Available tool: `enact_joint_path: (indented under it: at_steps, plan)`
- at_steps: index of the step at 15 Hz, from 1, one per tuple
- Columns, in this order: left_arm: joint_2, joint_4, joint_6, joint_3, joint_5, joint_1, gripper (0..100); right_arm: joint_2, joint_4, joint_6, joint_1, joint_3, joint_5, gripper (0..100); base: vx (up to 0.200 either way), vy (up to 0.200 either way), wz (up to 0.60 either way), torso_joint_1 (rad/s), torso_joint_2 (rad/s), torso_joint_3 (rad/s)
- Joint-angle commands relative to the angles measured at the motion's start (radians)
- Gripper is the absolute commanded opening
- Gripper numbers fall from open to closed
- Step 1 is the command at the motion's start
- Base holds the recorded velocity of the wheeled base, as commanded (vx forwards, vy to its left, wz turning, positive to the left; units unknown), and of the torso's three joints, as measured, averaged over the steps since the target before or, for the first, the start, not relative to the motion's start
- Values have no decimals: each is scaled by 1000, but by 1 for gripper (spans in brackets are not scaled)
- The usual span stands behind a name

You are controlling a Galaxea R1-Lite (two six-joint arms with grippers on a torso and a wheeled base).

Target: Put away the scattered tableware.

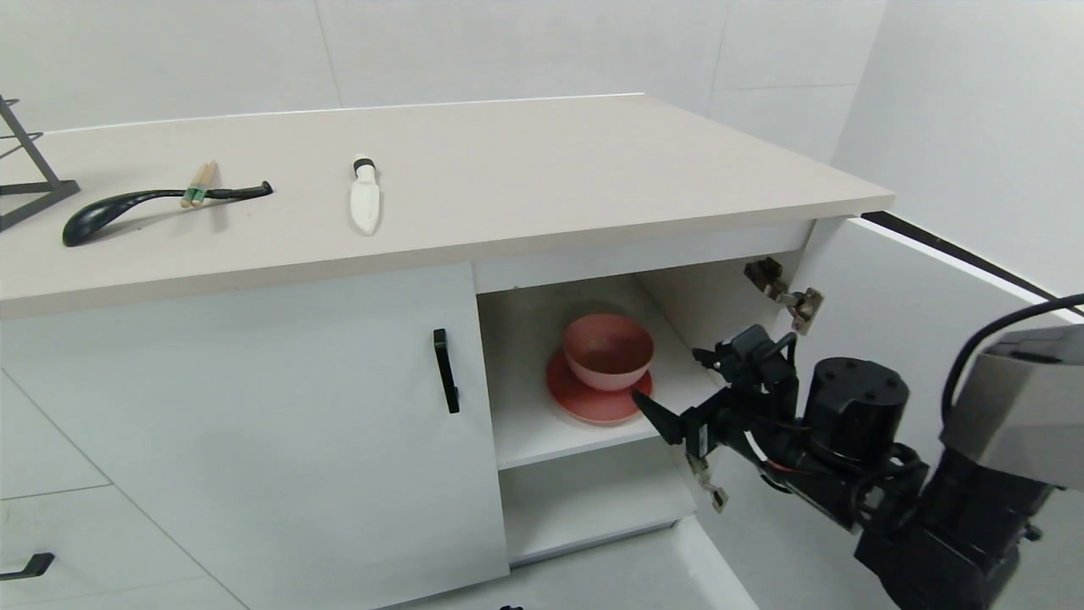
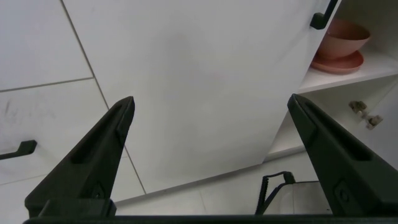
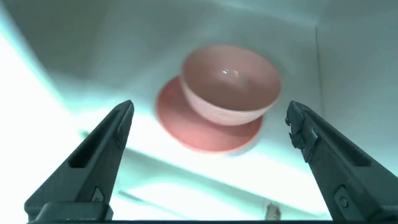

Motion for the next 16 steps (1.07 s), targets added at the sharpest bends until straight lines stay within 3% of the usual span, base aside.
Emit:
enact_joint_path:
  at_steps: [1, 4, 6, 8, 9, 10, 11, 13, 16]
  plan:
    - [2, 0, 0, 0, -1, 1, 100, -273, -15, -25, 45, 175, 27, 100, 0, 0, 0, 0, 0, 0]
    - [2, 0, 0, 0, -1, 1, 100, -566, 4, -25, 39, 350, 31, 100, 0, 0, 0, 0, 0, 0]
    - [2, 0, 0, 0, 0, 1, 100, -682, 59, -28, 13, 406, 30, 100, 0, 0, 0, 0, 0, 0]
    - [2, 0, 0, 0, -1, 1, 100, -811, 221, -32, -38, 406, 28, 100, 0, 0, 0, 0, 0, 0]
    - [2, 0, 0, 0, -1, 1, 100, -811, 221, -32, -38, 406, 28, 100, -200, 0, 0, 2, 2, 2]
    - [2, -1, 1, 0, -1, 1, 100, -1024, 479, -31, -81, 406, 28, 100, -200, 0, 0, 7, -2, 7]
    - [2, 0, 1, 0, -1, 1, 100, -1067, 544, -31, -98, 406, 28, 100, -200, 0, 0, 2, 12, 2]
    - [0, -1, 0, 0, 0, 1, 100, -1325, 990, -11, -179, 406, 27, 100, -200, 0, 0, 2, -2, 0]
    - [-8, -1, -2, 0, 0, -1, 100, -1753, 1423, 12, -336, 406, 44, 100, -200, 0, 0, 4, -2, 2]
